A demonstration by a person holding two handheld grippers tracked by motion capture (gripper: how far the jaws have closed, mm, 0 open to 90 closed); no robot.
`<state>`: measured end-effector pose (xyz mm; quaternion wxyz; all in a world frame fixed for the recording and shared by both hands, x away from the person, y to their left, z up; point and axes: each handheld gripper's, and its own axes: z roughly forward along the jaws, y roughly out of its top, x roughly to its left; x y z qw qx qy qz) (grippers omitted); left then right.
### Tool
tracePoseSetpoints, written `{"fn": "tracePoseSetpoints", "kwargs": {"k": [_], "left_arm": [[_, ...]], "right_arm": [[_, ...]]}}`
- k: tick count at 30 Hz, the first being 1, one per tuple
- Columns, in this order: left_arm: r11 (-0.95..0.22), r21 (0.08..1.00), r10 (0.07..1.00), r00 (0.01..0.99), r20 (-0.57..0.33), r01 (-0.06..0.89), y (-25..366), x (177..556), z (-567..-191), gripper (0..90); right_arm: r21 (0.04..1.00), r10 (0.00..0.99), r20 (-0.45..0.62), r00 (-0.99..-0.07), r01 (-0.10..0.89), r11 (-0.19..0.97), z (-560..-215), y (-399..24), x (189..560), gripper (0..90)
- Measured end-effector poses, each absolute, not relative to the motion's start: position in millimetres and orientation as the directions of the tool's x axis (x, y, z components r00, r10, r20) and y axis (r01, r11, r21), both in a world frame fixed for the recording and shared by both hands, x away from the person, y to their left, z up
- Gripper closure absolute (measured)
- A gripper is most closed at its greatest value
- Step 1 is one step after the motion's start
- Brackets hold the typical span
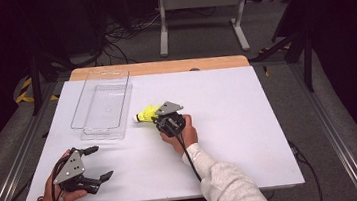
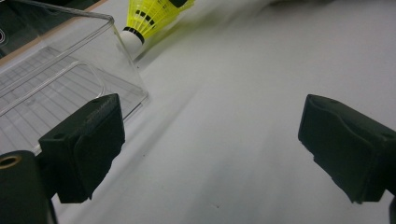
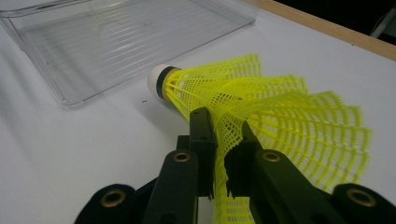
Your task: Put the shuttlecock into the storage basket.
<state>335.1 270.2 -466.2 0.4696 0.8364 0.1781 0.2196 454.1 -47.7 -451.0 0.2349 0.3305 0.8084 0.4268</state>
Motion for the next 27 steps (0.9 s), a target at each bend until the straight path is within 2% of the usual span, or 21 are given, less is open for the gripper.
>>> {"fn": "tracePoseSetpoints", "kwargs": {"k": [27], "left_arm": [[-0.498,0.864,0.502,0.838,0.214,0.078,267.0,338.1,-463.8,8.0]], "right_arm": [[0.895,0.754,-0.08,-0.651,0.286,0.342,-429.1,-71.9,440.6,84.6]]}}
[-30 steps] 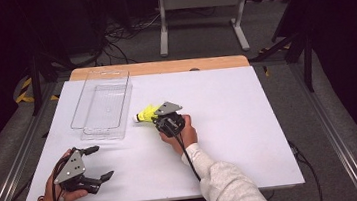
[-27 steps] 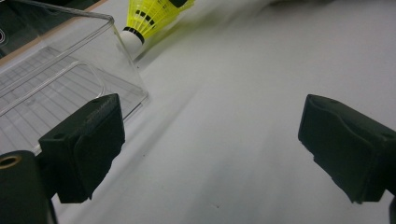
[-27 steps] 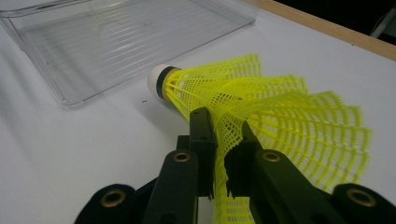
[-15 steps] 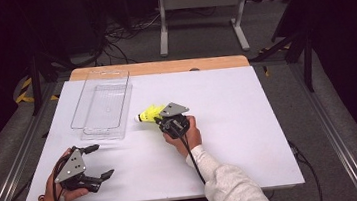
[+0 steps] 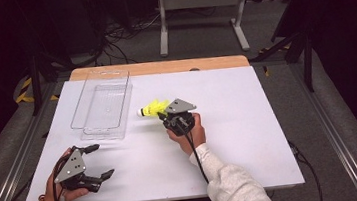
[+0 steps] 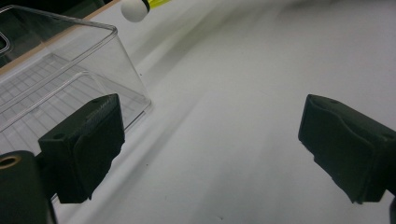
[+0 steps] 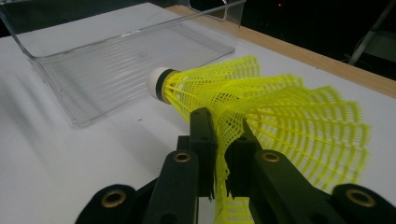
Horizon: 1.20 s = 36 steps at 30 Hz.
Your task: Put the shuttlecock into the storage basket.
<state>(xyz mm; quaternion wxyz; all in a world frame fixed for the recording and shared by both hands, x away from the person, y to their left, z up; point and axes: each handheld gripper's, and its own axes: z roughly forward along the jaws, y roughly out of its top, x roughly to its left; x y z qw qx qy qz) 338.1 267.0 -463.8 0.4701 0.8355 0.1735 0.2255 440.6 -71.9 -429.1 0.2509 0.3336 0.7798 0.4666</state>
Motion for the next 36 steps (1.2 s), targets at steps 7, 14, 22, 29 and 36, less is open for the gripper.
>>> {"fn": "tracePoseSetpoints", "kwargs": {"k": [7,14,22,29,36], "left_arm": [[-0.495,0.865,0.507,0.836,0.212,0.081,267.9,336.7,-463.6,8.0],[-0.491,0.867,0.506,0.838,0.204,0.085,267.2,336.6,-464.1,8.0],[-0.491,0.867,0.505,0.838,0.209,0.08,267.7,336.2,-463.8,8.0],[-0.487,0.87,0.504,0.839,0.203,0.082,267.5,335.3,-464.0,8.0],[-0.482,0.872,0.506,0.838,0.202,0.082,268.1,334.5,-463.6,8.0]], "right_arm": [[0.908,0.757,-0.047,-0.652,0.288,0.305,-418.4,-72.4,445.2,84.6],[0.912,0.746,-0.06,-0.663,0.267,0.311,-407.7,-65.8,446.8,84.7],[0.915,0.734,-0.07,-0.676,0.25,0.317,-399.4,-55.7,448.3,84.8],[0.917,0.727,-0.075,-0.683,0.239,0.319,-394.0,-49.4,449.7,84.7],[0.918,0.72,-0.083,-0.689,0.228,0.324,-389.2,-42.8,451.9,84.8]]}}
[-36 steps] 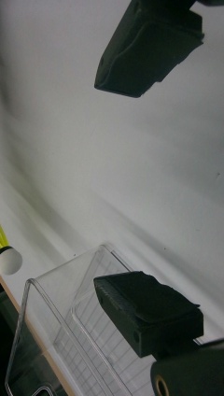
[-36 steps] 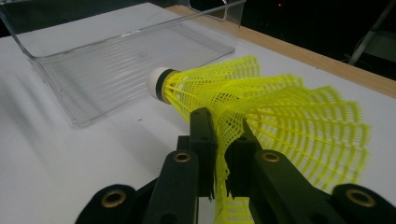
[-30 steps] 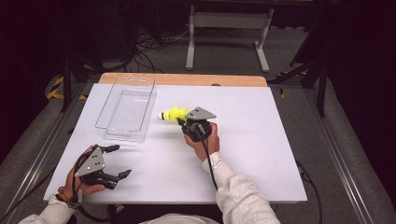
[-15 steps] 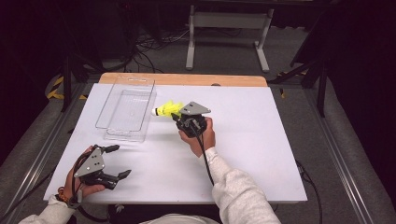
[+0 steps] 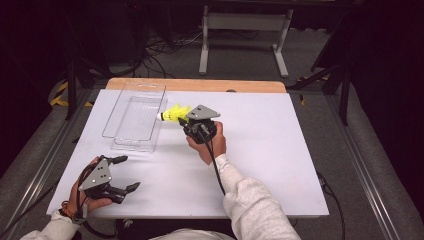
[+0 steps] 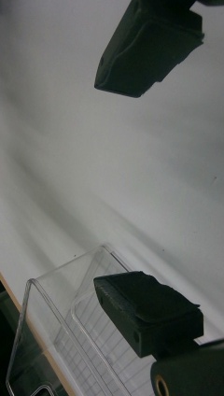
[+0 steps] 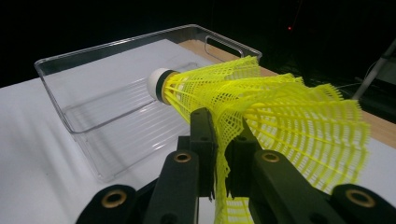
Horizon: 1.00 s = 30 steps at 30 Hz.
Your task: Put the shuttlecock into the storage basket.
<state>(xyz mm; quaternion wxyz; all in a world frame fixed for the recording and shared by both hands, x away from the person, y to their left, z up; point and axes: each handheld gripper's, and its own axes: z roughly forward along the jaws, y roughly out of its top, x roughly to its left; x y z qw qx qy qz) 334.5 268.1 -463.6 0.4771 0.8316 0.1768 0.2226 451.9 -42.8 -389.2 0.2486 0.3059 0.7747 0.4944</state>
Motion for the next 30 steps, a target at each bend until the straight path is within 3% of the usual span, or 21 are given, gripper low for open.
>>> {"fn": "tracePoseSetpoints", "kwargs": {"k": [30], "left_arm": [[-0.464,0.883,0.505,0.841,0.192,0.077,271.3,331.1,-461.9,8.0]], "right_arm": [[0.902,0.643,-0.117,-0.757,0.19,0.388,-381.5,19.2,459.5,84.7]]}}
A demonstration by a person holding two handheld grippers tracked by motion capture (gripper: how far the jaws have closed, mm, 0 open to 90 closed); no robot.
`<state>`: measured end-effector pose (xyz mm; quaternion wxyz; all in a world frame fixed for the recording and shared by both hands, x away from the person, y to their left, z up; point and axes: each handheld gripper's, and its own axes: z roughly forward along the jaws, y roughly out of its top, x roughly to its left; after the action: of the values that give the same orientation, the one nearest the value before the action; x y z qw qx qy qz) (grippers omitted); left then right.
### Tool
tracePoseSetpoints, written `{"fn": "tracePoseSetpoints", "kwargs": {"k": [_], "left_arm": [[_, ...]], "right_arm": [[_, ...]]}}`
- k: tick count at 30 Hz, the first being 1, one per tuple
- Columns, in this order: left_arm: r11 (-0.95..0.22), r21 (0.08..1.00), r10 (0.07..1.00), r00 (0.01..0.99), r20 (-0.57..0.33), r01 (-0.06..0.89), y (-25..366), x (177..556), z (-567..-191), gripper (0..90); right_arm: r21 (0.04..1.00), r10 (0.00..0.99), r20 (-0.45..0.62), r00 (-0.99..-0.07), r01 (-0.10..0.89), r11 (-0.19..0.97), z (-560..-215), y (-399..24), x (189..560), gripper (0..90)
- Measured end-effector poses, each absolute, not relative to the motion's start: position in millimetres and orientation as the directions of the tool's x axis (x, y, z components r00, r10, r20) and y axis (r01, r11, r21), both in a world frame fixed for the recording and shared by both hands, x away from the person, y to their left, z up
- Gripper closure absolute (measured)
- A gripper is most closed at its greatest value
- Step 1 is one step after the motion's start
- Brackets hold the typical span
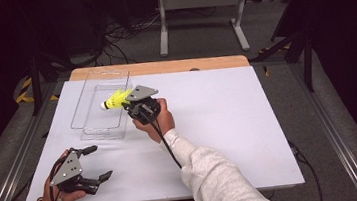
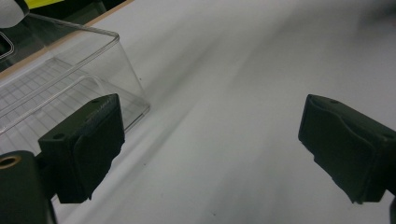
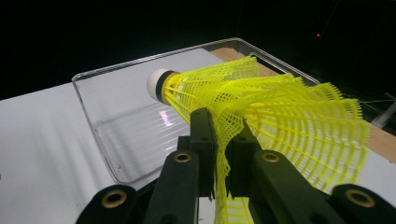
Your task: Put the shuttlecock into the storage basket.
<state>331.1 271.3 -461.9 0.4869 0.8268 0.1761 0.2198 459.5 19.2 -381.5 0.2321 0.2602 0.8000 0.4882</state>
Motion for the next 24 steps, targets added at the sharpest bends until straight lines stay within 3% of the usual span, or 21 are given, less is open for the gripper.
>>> {"fn": "tracePoseSetpoints", "kwargs": {"k": [24], "left_arm": [[-0.456,0.887,0.506,0.842,0.188,0.076,274.1,329.3,-461.9,8.0]], "right_arm": [[0.872,0.59,-0.135,-0.796,0.187,0.452,-393.9,62.9,469.4,84.7]]}}
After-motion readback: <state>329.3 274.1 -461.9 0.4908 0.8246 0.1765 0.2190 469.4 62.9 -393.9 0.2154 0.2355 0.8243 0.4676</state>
